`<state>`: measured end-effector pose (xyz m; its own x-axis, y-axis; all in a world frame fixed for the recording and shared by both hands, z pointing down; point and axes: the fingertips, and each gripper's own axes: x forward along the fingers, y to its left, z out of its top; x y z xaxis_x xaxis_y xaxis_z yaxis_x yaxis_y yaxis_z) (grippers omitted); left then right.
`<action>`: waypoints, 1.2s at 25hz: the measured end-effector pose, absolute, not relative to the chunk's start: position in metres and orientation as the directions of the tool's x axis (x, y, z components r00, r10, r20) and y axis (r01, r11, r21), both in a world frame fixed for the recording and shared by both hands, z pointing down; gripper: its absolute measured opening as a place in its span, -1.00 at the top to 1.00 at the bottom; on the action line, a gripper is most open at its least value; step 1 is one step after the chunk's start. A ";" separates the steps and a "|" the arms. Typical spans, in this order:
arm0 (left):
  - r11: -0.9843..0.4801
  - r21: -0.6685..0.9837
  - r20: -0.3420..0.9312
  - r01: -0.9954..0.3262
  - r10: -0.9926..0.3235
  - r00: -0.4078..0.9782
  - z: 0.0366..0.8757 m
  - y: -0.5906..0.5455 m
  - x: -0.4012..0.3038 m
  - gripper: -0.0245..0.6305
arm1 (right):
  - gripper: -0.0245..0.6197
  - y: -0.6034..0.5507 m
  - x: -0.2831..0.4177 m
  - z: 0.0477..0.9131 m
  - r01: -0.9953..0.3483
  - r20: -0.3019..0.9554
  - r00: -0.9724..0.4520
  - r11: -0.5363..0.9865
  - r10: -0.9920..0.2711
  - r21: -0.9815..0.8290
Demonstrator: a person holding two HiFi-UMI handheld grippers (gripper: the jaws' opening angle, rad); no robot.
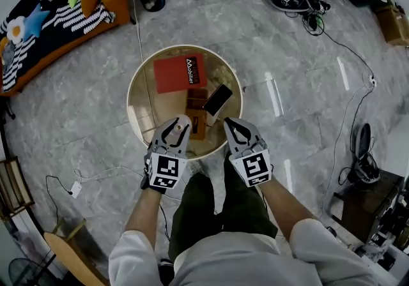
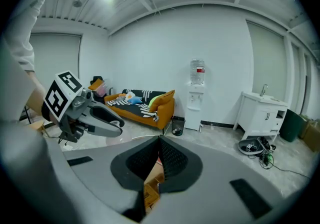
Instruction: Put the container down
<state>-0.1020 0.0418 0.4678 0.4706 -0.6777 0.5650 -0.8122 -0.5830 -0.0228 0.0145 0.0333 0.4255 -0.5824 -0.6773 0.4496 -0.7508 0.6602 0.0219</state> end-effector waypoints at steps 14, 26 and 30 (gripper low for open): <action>-0.562 0.008 0.658 -0.827 -0.620 0.428 0.622 -0.038 -0.089 0.51 | 0.85 -0.032 0.019 0.557 -0.675 0.550 -0.636 0.735 -0.541 -0.058; -0.557 0.030 0.698 -0.830 -0.583 0.416 0.700 -0.068 -0.083 0.51 | 0.85 -0.044 0.055 0.617 -0.702 0.627 -0.587 0.707 -0.512 -0.081; -0.553 0.035 0.707 -0.832 -0.575 0.412 0.716 -0.072 -0.081 0.51 | 0.85 -0.043 0.059 0.627 -0.712 0.645 -0.577 0.696 -0.502 -0.095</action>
<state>-0.0813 -0.0716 0.7155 0.4117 -0.5753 0.7068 -0.8324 -0.5531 0.0348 0.0595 -0.0432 0.6270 -0.5766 -0.5016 0.6450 -0.7117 0.6960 -0.0950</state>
